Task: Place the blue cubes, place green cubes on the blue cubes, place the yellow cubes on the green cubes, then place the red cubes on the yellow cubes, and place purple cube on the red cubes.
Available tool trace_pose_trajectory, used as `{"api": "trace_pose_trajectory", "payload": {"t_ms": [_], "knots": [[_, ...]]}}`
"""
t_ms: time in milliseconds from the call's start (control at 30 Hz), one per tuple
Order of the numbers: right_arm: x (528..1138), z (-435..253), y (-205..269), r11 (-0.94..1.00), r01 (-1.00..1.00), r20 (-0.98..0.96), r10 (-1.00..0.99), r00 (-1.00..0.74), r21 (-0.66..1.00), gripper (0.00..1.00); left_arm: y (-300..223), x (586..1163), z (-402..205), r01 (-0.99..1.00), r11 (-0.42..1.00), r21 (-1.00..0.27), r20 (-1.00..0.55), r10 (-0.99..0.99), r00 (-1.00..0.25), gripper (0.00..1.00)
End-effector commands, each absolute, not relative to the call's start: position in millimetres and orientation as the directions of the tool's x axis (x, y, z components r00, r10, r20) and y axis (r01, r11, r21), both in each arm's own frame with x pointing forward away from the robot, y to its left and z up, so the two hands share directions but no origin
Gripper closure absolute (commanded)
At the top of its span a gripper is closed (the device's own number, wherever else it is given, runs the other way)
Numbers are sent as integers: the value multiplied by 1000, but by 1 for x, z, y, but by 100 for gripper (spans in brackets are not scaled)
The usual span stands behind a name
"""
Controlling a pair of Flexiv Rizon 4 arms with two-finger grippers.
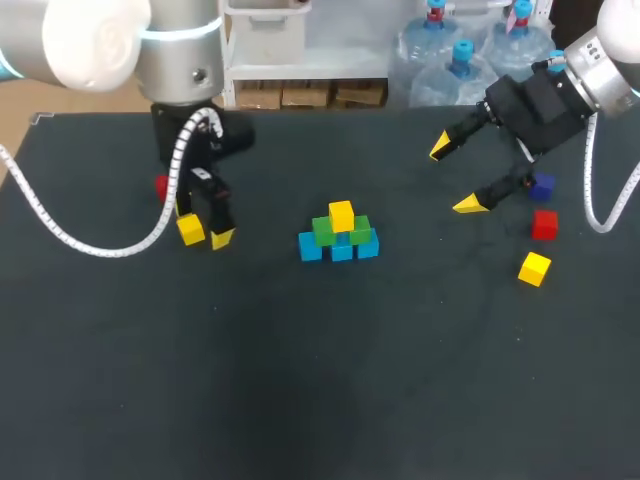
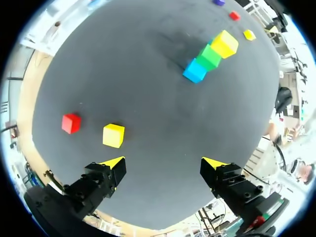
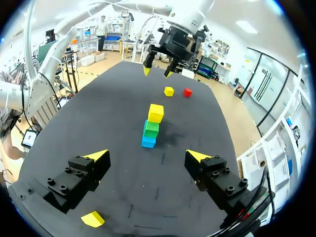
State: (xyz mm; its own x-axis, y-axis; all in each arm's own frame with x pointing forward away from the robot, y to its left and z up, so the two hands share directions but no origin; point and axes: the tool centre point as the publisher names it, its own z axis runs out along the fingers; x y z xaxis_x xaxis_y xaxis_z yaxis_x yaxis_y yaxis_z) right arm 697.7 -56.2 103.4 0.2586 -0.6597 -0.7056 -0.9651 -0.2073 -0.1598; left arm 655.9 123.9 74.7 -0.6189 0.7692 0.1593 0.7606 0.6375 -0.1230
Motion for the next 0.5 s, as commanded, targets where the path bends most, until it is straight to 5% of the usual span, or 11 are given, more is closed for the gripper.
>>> {"api": "trace_pose_trajectory", "payload": {"t_ms": [33,500], "knots": [[698,103,-56,-207,-965,-706,-659,259,-161,0,123,654,66,801,589,-103,105,808,-580,0],[698,103,-56,-207,-965,-706,-659,259,-161,0,126,670,55,840,528,-124,99,849,-519,0]]}}
